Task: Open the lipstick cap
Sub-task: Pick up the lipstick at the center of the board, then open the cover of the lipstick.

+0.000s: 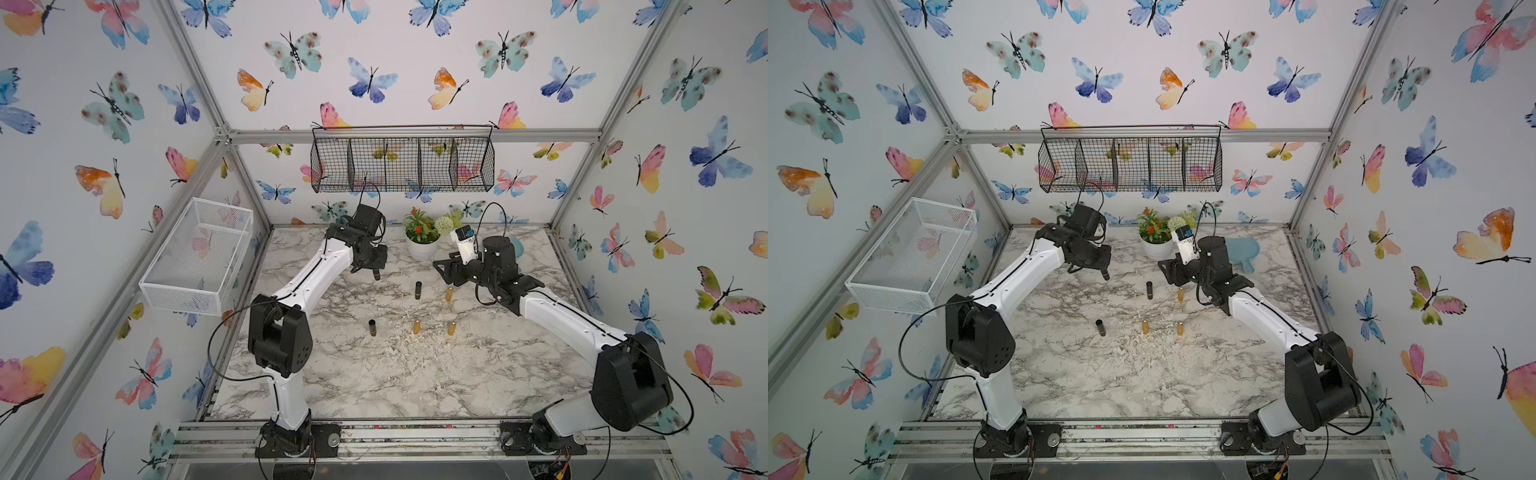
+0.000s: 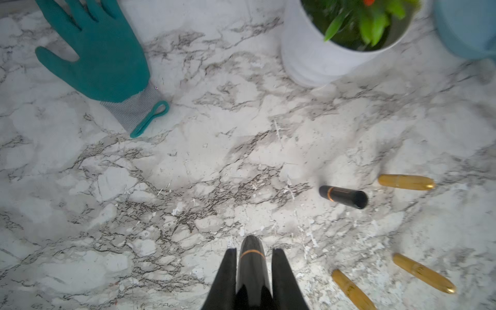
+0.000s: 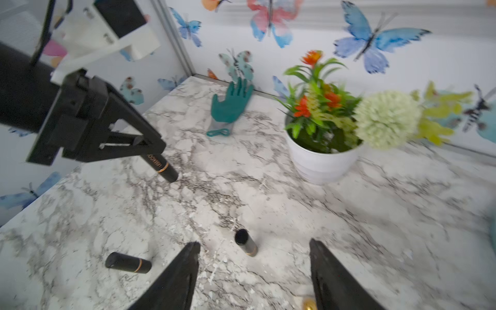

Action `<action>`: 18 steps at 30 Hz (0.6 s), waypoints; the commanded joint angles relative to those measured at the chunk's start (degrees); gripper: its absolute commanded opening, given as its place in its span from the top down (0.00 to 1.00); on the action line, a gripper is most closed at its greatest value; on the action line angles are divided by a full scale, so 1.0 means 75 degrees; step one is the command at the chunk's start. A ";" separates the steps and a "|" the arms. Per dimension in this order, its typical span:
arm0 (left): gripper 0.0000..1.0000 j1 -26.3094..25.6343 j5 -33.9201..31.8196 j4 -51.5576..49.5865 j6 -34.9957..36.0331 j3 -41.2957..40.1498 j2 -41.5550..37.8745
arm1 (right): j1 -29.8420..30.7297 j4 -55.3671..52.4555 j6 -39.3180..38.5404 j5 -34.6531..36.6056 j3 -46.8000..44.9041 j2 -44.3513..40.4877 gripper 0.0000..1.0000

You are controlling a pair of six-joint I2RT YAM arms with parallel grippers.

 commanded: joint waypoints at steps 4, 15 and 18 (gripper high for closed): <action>1.00 0.0332 0.2148 -0.0696 -0.0370 0.0048 -0.0941 | 0.0791 -0.0266 -0.1033 -0.1225 0.0361 0.0301 0.24; 1.00 0.0644 0.3940 -0.0669 -0.0366 -0.0533 -0.1754 | 0.1434 -0.0164 -0.1322 -0.1359 0.0921 0.0944 0.25; 1.00 0.0643 0.4096 -0.0672 -0.0321 -0.0661 -0.1810 | 0.1515 -0.0127 -0.1319 -0.1354 0.1106 0.1152 0.30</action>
